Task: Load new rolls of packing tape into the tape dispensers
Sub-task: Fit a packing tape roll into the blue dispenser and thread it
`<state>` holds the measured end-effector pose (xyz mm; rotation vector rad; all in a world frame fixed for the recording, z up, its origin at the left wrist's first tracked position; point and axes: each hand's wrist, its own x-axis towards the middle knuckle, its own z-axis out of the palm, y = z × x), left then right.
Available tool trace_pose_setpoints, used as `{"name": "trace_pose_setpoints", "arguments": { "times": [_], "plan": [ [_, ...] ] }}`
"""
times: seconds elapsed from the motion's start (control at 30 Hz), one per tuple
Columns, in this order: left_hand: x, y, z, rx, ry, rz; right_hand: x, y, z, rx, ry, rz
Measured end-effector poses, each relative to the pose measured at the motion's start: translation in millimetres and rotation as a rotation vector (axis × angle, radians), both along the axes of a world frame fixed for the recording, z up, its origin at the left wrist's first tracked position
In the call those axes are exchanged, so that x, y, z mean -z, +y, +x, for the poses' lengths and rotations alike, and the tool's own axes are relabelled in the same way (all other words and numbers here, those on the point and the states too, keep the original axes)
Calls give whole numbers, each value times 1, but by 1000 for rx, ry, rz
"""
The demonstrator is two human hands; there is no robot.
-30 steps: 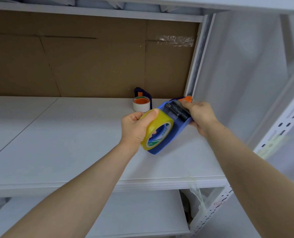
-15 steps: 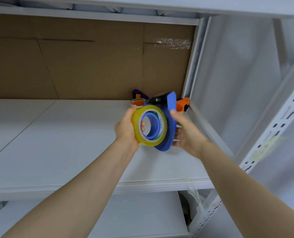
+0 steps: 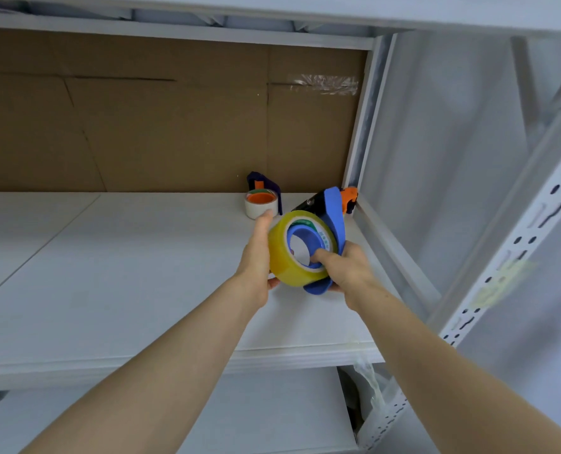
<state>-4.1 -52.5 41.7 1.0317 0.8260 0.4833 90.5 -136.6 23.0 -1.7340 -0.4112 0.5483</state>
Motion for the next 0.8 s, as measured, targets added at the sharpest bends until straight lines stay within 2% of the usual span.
{"name": "trace_pose_setpoints", "arguments": {
  "times": [0.2,0.43,0.6,0.8],
  "plan": [
    [7,4,6,105,166,208,-2,-8,14,2,-102,-93],
    [16,8,6,144,218,234,0,-9,18,-29,-215,-227],
    [17,16,4,44,213,273,-1,3,18,-51,-178,-224],
    [19,29,-7,-79,188,196,-1,29,17,-154,-112,-207]
  ]
}}
